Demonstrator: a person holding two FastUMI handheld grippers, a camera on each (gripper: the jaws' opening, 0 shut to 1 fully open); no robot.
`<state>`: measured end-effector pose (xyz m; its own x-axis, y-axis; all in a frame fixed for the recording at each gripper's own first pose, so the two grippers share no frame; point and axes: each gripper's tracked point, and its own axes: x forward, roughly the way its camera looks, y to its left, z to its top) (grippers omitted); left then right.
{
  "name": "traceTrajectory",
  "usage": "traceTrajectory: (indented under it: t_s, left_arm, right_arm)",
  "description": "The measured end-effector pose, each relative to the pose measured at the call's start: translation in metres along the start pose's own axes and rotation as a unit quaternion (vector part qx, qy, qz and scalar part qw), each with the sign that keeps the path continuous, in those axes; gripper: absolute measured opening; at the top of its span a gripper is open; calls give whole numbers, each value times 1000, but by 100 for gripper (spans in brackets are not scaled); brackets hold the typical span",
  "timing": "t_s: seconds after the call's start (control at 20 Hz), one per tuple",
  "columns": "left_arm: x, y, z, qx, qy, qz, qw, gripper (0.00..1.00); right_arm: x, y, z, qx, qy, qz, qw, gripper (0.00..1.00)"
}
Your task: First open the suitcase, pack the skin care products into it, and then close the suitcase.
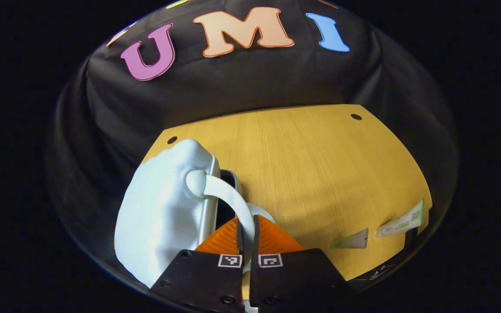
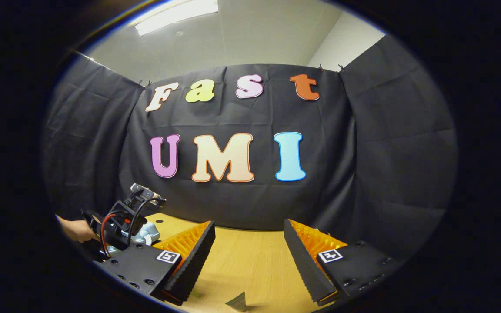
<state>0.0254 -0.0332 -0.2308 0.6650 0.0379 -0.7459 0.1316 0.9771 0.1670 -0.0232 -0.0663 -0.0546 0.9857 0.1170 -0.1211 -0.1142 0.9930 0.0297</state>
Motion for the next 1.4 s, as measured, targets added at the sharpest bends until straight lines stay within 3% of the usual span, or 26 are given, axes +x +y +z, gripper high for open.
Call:
traceTrajectory:
  t_s: [0.25, 0.55, 0.85, 1.15, 1.4]
  left_arm:
    - [-43, 52, 39, -27, -47, -15, 998, 0]
    - [-81, 135, 69, -43, -76, -15, 996, 0]
    - [-104, 268, 64, -27, -118, 73, 990, 0]
    - [-97, 359, 48, -45, -143, 109, 983, 0]
    - [-75, 405, 29, -62, -141, 112, 982, 0]
  right_arm:
    - [13, 39, 14, 3, -24, -6, 1000, 98]
    - [23, 84, -4, 18, -2, -11, 1000, 98]
    - [32, 123, -15, 25, 10, -22, 999, 98]
    - [39, 152, -9, 21, 6, -50, 999, 100]
    - [38, 169, -2, 8, -6, -79, 997, 99]
